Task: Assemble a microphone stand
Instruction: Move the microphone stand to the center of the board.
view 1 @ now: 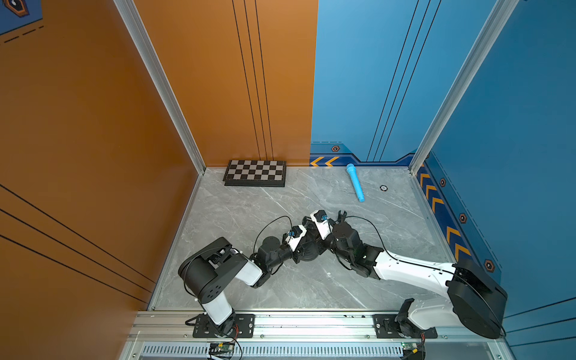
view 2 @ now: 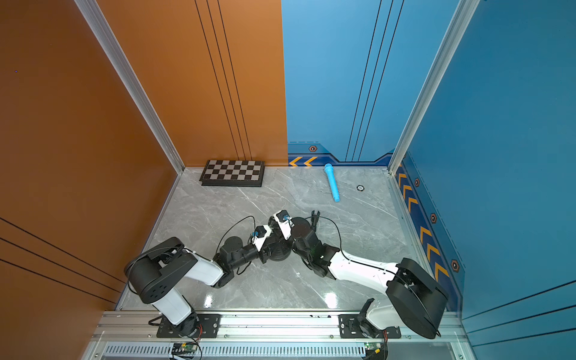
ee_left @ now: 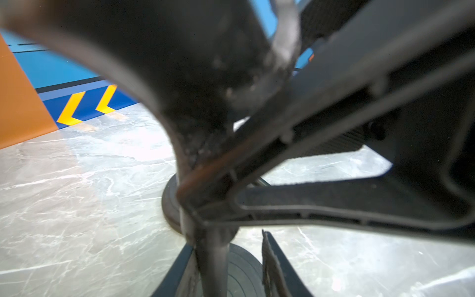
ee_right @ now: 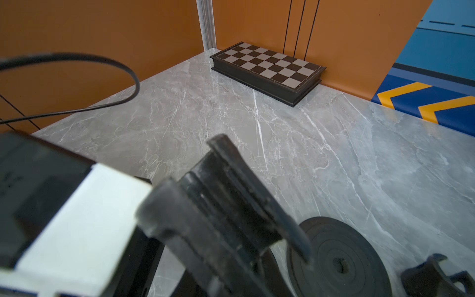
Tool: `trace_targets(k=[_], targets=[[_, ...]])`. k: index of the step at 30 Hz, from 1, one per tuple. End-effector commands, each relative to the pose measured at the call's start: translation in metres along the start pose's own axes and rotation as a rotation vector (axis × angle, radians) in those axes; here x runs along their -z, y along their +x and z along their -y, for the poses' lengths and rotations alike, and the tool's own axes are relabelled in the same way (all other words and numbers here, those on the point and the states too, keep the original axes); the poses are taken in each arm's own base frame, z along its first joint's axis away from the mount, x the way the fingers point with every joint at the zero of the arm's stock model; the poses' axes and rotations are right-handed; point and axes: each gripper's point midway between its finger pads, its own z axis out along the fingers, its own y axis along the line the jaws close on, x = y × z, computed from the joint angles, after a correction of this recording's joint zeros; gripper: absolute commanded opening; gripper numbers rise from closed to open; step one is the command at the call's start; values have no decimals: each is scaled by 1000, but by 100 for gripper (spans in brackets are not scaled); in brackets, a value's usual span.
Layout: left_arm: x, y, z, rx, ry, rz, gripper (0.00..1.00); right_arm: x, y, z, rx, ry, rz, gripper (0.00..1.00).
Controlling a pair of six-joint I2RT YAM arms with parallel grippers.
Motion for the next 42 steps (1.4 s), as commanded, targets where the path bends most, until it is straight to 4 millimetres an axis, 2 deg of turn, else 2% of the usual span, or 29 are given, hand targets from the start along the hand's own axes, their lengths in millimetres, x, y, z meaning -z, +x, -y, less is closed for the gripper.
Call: trace_targets(k=[1, 7, 11, 14, 17, 19, 23, 30, 39, 42], targets=[[4, -5, 58, -9, 204, 13, 41, 14, 59, -1, 27, 19, -179, 0], [3, -2, 83, -4, 250, 3, 43, 39, 68, 0, 40, 50, -182, 0], [0, 3, 83, -4, 242, -10, 47, 48, 74, 8, 44, 78, -182, 0], [-3, 3, 80, 3, 229, -9, 54, 48, 72, 7, 54, 74, -183, 0], [-2, 2, 71, 5, 200, 7, 73, 46, 67, 5, 59, 68, -177, 0], [2, 3, 60, 13, 169, 26, 80, 44, 65, 4, 64, 61, -181, 0], [0, 8, 46, 33, 178, 16, 83, 42, 63, 1, 59, 41, -183, 0], [-14, 6, 31, 32, 208, 25, 79, 42, 63, 0, 54, 5, -199, 0], [-27, 29, 11, 10, 190, -20, 55, 34, 67, -7, 56, -36, -209, 0], [-26, 34, 10, 12, 191, -30, 46, 34, 68, -6, 53, -38, -210, 0]])
